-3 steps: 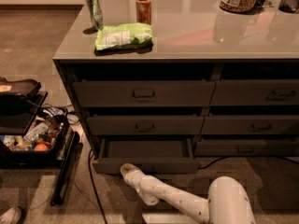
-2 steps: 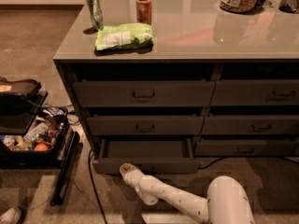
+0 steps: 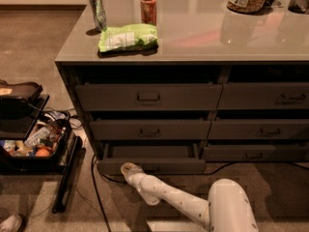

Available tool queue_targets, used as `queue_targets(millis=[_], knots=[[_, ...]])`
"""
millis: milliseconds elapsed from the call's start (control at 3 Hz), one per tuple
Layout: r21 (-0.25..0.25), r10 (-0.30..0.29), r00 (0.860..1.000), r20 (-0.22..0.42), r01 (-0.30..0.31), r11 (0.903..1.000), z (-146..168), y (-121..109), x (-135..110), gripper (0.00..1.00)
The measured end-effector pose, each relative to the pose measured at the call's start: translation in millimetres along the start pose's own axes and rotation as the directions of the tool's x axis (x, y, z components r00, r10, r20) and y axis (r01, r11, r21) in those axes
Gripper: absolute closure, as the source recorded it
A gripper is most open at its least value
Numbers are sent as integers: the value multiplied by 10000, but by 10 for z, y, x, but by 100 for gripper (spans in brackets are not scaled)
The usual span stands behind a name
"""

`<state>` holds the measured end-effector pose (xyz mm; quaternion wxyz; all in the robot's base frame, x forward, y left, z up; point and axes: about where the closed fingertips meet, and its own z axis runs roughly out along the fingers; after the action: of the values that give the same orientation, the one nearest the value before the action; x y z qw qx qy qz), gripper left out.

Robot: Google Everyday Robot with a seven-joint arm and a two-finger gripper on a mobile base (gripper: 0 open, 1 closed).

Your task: Close bottom drawer

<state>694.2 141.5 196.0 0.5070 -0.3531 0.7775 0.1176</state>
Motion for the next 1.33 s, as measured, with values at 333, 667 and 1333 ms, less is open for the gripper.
queue_targets(millis=[333, 667, 1333], knots=[[-100, 742, 9962, 465, -738, 9972, 110, -85, -5, 100], [-198, 1171, 9901, 778, -1159, 9931, 157, -151, -1, 100], [-303, 2832, 9420, 1802, -2824, 9588, 129, -445, 373, 100]])
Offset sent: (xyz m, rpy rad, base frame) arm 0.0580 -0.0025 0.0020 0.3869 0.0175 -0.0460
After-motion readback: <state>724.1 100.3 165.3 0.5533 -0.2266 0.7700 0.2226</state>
